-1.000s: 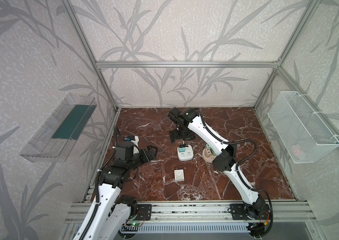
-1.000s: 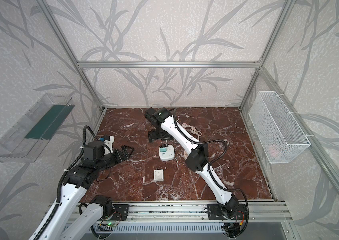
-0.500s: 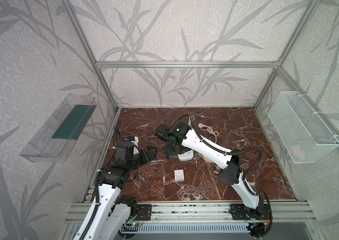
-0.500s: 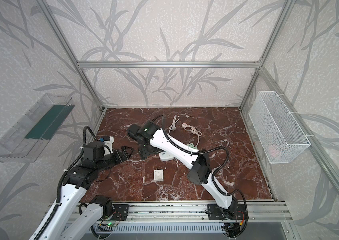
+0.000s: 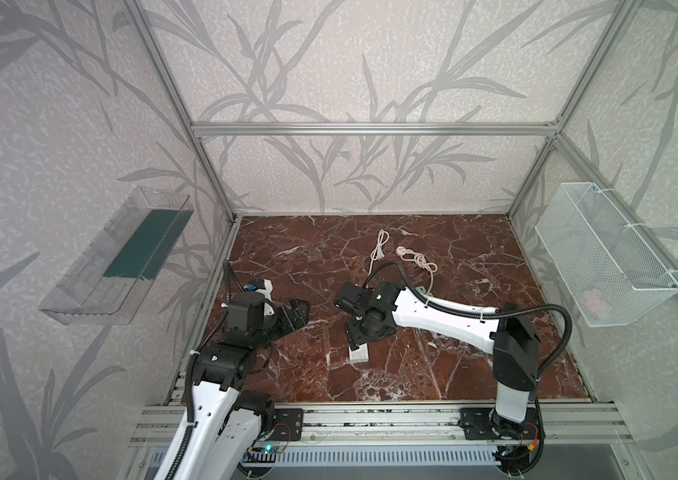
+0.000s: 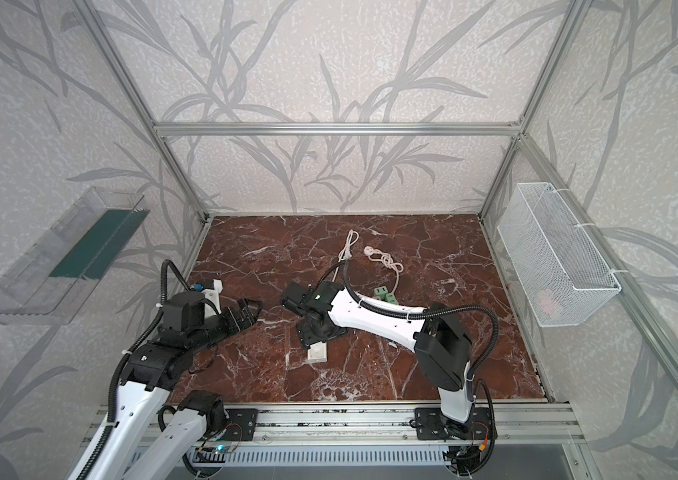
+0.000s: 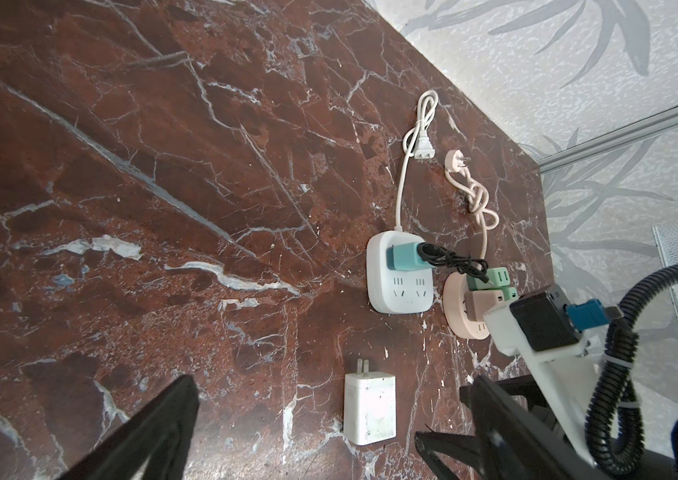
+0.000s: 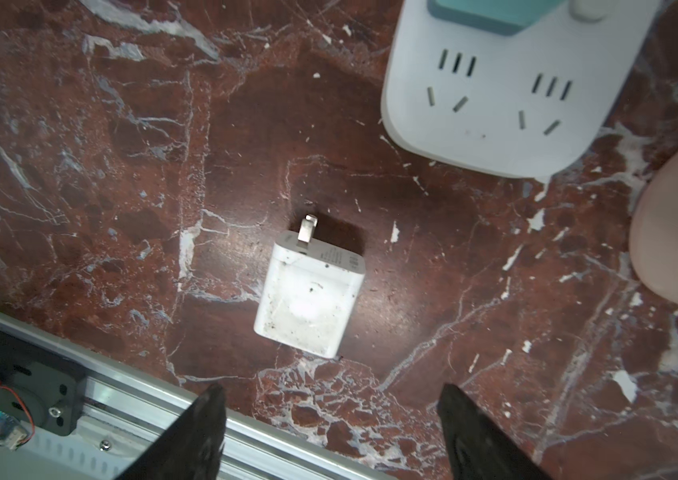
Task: Insert the plug
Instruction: 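Move right gripper to the white wall charger and grasp it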
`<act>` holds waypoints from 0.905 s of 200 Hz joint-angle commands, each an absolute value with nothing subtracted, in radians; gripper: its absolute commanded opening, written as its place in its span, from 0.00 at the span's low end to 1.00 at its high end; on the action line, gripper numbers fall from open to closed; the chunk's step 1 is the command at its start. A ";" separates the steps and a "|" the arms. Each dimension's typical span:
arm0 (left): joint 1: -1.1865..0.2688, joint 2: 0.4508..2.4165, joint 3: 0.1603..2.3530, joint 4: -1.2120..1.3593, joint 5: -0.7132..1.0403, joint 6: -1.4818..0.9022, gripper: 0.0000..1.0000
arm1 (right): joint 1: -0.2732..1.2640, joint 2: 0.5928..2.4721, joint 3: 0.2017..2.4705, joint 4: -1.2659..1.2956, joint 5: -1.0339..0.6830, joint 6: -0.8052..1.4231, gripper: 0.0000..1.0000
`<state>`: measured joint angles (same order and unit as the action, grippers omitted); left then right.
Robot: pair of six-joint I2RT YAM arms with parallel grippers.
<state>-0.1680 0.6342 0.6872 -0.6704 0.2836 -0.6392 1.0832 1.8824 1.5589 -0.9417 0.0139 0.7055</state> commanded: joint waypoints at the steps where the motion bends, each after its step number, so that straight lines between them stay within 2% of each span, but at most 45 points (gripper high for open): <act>1: -0.166 0.655 0.669 -0.647 0.288 -0.640 0.99 | 1.082 1.918 1.551 -0.860 -0.032 0.692 0.83; 24: -0.166 0.638 0.659 -0.634 0.267 -0.651 0.99 | 1.077 1.970 1.587 -0.893 -0.021 0.668 0.85; 77: -0.166 0.628 0.680 -0.663 0.206 -0.664 0.99 | 1.071 2.072 1.667 -0.984 -0.017 0.606 0.82; 181: -0.166 0.722 0.664 -0.594 0.241 -0.676 0.98 | 1.042 2.111 1.555 -0.892 -0.173 0.565 0.76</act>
